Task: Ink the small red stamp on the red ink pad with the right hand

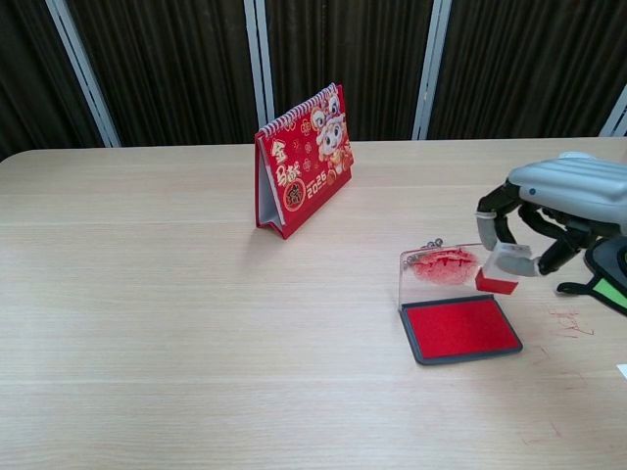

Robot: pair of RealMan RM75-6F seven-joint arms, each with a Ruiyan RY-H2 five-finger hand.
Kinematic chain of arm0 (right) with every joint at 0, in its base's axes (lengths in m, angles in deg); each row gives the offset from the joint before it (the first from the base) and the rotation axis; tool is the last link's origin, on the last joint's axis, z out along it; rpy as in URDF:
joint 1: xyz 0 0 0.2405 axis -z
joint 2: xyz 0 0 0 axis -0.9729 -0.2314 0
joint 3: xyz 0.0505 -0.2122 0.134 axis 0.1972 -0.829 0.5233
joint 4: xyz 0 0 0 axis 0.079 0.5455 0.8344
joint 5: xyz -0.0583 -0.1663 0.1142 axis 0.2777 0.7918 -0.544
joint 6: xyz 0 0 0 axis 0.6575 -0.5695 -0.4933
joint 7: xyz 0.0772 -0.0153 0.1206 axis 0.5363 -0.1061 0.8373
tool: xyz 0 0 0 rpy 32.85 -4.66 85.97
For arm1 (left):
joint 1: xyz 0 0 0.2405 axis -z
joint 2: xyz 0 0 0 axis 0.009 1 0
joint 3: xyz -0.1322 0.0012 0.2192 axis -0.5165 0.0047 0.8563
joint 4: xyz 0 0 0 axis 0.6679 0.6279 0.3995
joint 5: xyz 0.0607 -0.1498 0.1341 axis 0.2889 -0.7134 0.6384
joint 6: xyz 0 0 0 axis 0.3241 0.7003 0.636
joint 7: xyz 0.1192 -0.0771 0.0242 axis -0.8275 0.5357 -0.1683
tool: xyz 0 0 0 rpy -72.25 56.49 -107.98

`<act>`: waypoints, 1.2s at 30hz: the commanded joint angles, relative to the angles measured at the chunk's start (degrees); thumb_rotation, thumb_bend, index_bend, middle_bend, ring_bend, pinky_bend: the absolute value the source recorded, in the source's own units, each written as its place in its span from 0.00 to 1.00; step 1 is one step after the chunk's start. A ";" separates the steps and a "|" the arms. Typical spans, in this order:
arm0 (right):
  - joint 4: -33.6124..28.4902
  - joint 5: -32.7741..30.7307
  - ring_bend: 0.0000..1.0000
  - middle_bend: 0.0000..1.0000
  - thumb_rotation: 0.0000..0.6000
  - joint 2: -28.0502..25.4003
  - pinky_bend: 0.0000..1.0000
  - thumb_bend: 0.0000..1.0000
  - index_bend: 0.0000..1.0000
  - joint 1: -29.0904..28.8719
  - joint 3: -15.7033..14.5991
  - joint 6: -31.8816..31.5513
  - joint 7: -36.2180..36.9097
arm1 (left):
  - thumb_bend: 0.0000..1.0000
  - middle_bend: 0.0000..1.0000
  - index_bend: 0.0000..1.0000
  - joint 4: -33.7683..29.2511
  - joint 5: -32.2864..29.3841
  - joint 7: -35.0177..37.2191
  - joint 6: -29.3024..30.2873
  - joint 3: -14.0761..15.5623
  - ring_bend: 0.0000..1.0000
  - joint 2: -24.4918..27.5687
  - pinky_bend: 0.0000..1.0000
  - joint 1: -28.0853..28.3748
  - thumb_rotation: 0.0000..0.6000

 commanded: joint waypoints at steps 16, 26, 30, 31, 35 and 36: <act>13.92 1.65 0.80 0.62 1.00 4.07 1.00 0.44 0.57 3.12 -3.38 0.33 7.78 | 0.00 0.00 0.00 -0.33 -0.17 -0.56 -0.27 0.06 0.00 -0.10 0.00 0.11 1.00; 17.05 2.68 0.80 0.57 1.00 5.39 1.00 0.31 0.50 3.86 -3.97 0.17 8.78 | 0.00 0.00 0.00 -0.36 -0.04 -0.37 -0.26 0.11 0.00 0.01 0.00 0.09 1.00; 17.47 2.54 0.80 0.56 1.00 5.60 1.00 0.30 0.48 3.98 -3.85 0.47 8.80 | 0.00 0.00 0.00 -0.29 -0.01 -0.27 -0.27 0.13 0.00 0.01 0.00 0.09 1.00; 17.52 2.52 0.80 0.56 1.00 5.64 1.00 0.29 0.48 4.00 -3.80 0.52 8.79 | 0.00 0.00 0.00 -0.30 0.02 -0.24 -0.29 0.15 0.00 0.02 0.00 0.09 1.00; 17.38 2.60 0.80 0.54 1.00 5.58 1.00 0.29 0.46 4.01 -3.72 0.77 9.05 | 0.00 0.00 0.00 -0.35 0.06 -0.33 -0.30 0.16 0.00 0.04 0.00 0.11 1.00; 17.37 2.68 0.80 0.53 1.00 5.56 1.00 0.29 0.46 4.02 -3.70 0.76 9.14 | 0.00 0.00 0.00 -0.36 0.07 -0.36 -0.30 0.18 0.00 0.04 0.00 0.11 1.00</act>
